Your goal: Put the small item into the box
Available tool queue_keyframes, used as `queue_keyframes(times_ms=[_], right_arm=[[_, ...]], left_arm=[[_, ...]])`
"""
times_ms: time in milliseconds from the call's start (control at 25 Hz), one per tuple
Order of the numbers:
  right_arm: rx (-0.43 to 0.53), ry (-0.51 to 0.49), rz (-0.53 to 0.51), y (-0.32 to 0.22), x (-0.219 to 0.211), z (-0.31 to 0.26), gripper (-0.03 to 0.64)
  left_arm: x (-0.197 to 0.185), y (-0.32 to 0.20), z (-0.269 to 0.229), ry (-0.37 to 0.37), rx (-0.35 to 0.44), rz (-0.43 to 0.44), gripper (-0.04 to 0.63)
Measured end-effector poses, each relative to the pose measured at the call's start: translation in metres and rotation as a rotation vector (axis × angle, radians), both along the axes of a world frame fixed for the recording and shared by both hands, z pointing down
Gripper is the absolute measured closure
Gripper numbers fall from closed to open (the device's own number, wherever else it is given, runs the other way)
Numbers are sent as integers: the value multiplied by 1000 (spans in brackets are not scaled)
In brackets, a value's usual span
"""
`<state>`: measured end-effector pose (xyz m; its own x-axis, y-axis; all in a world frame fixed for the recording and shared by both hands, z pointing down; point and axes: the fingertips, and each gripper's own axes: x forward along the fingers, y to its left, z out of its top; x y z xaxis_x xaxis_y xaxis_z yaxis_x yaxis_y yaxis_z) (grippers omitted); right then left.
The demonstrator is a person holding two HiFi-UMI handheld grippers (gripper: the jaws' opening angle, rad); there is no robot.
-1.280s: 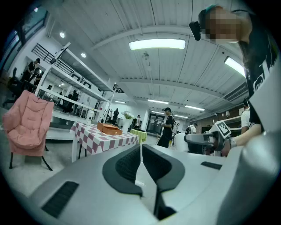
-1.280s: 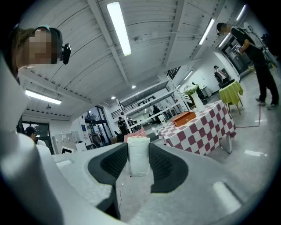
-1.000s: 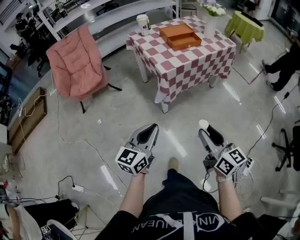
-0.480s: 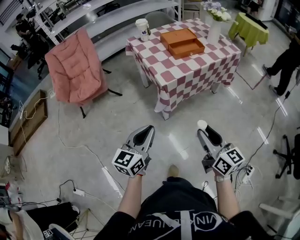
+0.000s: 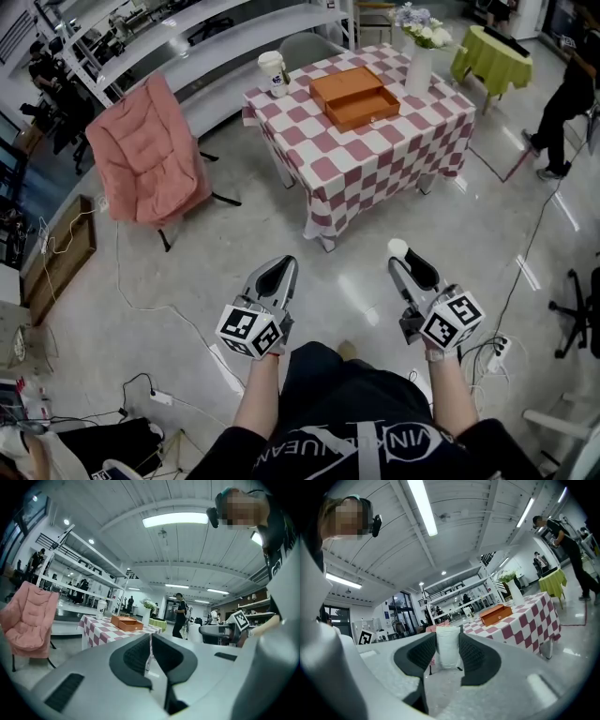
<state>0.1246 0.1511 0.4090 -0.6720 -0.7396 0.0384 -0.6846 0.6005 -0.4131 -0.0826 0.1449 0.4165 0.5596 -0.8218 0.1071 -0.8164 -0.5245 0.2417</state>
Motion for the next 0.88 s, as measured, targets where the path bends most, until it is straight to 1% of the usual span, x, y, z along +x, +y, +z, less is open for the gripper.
queue_keyframes(times_ms=[240,520,640,800,880], right_arm=[[-43,-11,32,-6,12,15,457],[-81,-17,44,-28,7,28,457],[-78,0,37,-42,2,28,457],[-68,9,39,-69,1,21,457],[-61,11,43,-85,0,17,457]], left_arm=[[6,-9,2,-21,-8,20,575],[3,-25,22,-15,-53,27,575],[1,-41,25,-10,-58,30,575],[6,-71,15,9,-35,50,575],[8,-86,16,16,-36,58,575]])
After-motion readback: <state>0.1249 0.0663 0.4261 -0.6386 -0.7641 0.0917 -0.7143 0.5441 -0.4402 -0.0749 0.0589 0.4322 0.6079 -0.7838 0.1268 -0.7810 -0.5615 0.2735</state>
